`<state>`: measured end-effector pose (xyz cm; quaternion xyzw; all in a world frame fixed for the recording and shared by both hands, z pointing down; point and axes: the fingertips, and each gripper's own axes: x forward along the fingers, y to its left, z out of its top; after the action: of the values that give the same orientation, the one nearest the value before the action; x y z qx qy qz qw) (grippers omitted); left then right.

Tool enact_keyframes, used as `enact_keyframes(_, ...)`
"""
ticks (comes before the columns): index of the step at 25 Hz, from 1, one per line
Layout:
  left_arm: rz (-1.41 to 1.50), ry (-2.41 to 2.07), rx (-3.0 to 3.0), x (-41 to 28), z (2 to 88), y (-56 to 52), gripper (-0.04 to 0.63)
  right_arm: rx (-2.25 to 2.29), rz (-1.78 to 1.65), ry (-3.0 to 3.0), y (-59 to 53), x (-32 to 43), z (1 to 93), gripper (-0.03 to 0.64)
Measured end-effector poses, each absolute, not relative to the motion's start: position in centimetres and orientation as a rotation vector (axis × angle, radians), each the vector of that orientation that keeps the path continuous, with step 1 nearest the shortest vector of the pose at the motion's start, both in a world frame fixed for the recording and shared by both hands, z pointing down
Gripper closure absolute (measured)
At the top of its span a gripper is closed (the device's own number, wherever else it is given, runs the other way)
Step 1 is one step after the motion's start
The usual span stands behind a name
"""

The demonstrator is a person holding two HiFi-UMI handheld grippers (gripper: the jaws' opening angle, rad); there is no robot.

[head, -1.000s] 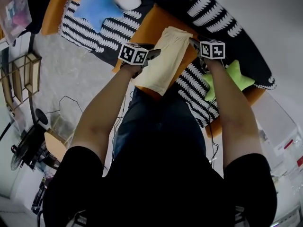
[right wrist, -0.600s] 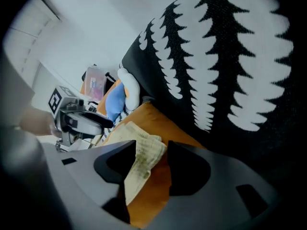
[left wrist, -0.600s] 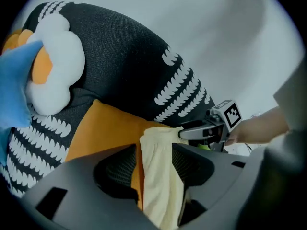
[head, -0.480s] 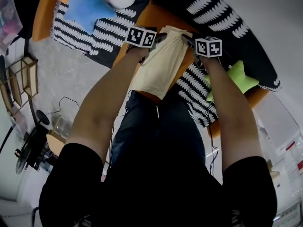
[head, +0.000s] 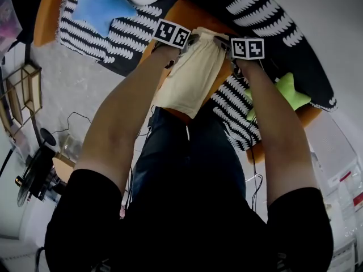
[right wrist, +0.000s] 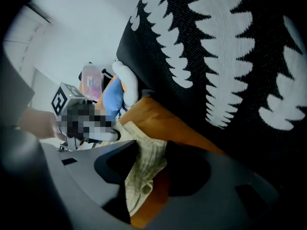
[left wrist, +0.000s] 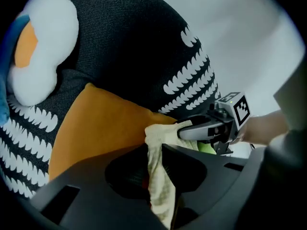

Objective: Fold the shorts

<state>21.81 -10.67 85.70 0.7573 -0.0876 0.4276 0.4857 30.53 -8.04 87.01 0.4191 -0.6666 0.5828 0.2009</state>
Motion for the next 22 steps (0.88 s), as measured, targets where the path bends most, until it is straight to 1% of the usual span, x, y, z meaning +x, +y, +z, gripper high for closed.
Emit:
enact_keyframes(2,1.039,-0.196,1.845,22.0,85.6,-10.8,0.511,1.132,1.633,-1.868,-8.1,30.3,86.7,0.438)
enact_keyframes(3,1.043,-0.187,1.849,22.0,85.5,-10.9,0.523,1.106,1.634,-1.884,-8.2,30.1,86.3,0.486)
enact_keyframes(4,1.049,-0.180,1.856,22.1,85.3,-11.0,0.531,1.079,1.633,-1.902,-8.3,29.9,85.9,0.518)
enact_keyframes(5,1.059,-0.173,1.866,22.1,85.2,-11.1,0.537,1.055,1.628,-1.919,-8.4,29.6,85.5,0.530)
enact_keyframes(8,1.077,-0.162,1.923,22.4,84.6,-12.1,0.543,1.025,1.567,-1.960,-9.3,29.7,84.5,0.535)
enact_keyframes(12,1.052,-0.174,2.017,23.0,83.1,-14.3,0.543,1.044,1.376,-2.032,-11.2,30.2,83.1,0.538)
enact_keyframes(17,0.912,-0.198,2.164,23.5,79.1,-17.8,0.543,1.135,1.181,-2.151,-14.1,31.0,78.5,0.540)
enact_keyframes(22,0.905,-0.102,2.400,22.3,75.7,-17.0,0.541,1.097,0.978,-2.230,-13.6,29.5,75.3,0.540)
